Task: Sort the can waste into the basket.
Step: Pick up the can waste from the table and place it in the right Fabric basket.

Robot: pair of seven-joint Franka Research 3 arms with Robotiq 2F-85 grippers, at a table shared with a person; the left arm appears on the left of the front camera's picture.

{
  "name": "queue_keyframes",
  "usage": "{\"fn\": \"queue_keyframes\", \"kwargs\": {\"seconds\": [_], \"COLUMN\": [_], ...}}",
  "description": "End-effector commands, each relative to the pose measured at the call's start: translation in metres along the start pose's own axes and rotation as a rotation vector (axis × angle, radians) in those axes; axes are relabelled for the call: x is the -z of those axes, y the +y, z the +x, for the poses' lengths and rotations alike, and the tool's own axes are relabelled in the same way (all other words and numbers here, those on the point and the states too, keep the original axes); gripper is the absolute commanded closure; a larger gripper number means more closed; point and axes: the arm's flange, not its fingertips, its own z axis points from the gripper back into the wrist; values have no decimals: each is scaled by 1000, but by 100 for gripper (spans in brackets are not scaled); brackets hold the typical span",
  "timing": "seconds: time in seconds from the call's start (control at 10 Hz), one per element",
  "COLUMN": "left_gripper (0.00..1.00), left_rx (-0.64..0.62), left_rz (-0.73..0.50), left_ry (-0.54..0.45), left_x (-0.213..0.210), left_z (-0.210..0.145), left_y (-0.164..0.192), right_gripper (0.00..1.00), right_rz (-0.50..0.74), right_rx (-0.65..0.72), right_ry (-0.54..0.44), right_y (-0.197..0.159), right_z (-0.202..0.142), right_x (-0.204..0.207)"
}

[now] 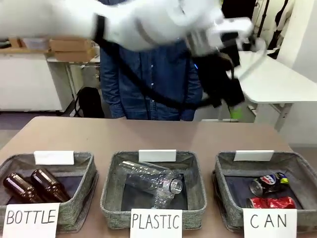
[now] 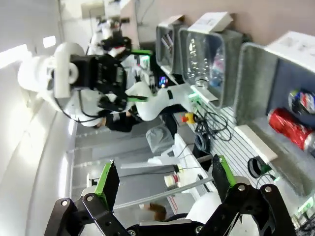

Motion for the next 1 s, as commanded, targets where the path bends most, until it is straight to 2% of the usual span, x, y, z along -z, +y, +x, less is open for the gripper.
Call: {"fn": "queue_keyframes", "kwargs": {"seconds": [0.0, 0.1, 0.3, 0.4, 0.5, 0.6, 0.7, 0.8, 0.9], "left_gripper": [0, 0, 0, 0, 0, 0, 0, 0, 0], "left_rx": [-193, -330, -595, -655, -631, -533, -486, -482, -505], "left_rz": [42, 73, 16, -92, -276, -425, -469, -446, -442], "left_ry": [-75, -126, -235, -305, -435, -618, -811, -980, -1093], "left_x": [-56, -78, -98, -100, -102, -105, -104, -103, -97], "left_z": [-108, -147, -221, -256, -294, -328, -359, -390, -421], "left_y": [-15, -8, 19, 34, 48, 55, 54, 48, 40], "right_gripper": [0, 0, 0, 0, 0, 0, 0, 0, 0], "right_rz": [-18, 0, -5, 4, -20, -31, -50, -40, 69], "right_rx": [-48, -105, -158, -131, -75, -9, 43, 51, 94], "right_ry": [82, 160, 237, 200, 92, -83, -349, -500, -523], "right_y": [23, 38, 70, 84, 97, 106, 110, 109, 103], "right_z": [46, 67, 89, 87, 80, 74, 76, 80, 90], "right_x": [36, 73, 145, 174, 197, 207, 205, 194, 167]}}
